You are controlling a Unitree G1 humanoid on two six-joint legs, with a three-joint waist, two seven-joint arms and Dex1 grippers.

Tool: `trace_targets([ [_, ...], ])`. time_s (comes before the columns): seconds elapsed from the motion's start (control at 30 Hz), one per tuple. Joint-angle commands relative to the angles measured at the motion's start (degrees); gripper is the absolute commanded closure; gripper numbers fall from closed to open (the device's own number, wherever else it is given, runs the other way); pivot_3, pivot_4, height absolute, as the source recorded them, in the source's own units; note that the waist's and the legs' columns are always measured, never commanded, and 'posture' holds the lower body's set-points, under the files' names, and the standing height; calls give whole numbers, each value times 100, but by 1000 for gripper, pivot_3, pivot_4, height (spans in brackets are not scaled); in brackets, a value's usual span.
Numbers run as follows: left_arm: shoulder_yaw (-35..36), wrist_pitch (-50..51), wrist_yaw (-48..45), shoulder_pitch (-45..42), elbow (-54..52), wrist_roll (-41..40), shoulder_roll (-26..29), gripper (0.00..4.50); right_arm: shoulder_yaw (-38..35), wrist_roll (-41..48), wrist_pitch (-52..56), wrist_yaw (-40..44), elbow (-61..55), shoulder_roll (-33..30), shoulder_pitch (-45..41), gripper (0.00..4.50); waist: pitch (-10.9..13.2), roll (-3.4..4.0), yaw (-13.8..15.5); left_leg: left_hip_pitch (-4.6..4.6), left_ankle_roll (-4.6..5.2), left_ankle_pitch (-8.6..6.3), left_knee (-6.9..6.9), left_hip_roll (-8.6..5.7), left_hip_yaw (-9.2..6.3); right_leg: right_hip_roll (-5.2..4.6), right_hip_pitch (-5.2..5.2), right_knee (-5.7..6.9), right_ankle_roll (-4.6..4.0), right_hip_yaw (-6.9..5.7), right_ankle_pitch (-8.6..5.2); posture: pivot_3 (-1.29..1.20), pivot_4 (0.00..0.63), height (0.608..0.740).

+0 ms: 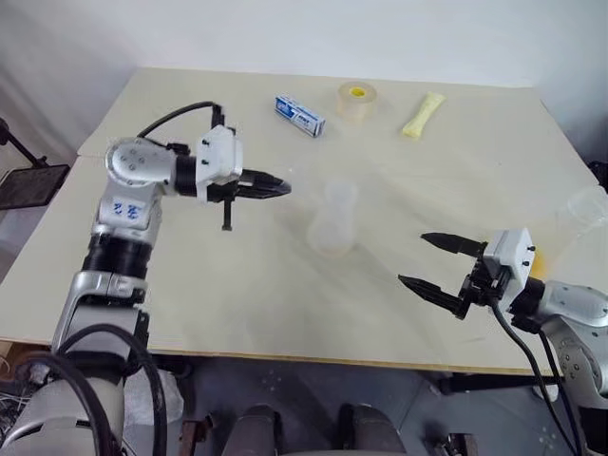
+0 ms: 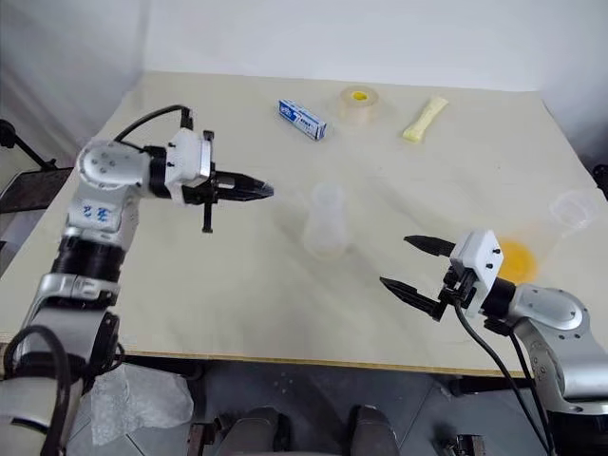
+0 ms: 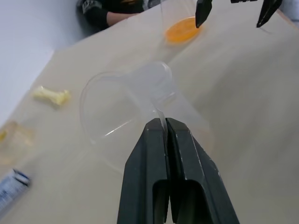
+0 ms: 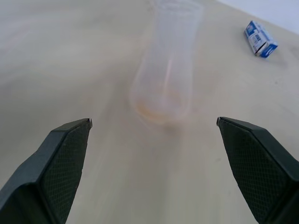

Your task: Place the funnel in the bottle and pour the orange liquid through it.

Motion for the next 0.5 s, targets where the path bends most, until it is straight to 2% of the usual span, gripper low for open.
trace_targets([
  [0.03,72,-487,-123,-522,614,150,-32,4472,-116,124,-29,-90,-314,41,25,0,1,-2,-4,0,0,0,-1,1,0,0,-1,0,0,-3,0,0,150,740],
  [0.5,44,-1417,-721,-1564,1881,421,-295,4472,-155,133,-97,-240,-456,134,168,0,5,-8,5,-2,0,0,2,3,0,-2,-3,4,2,-13,1,0,150,740],
])
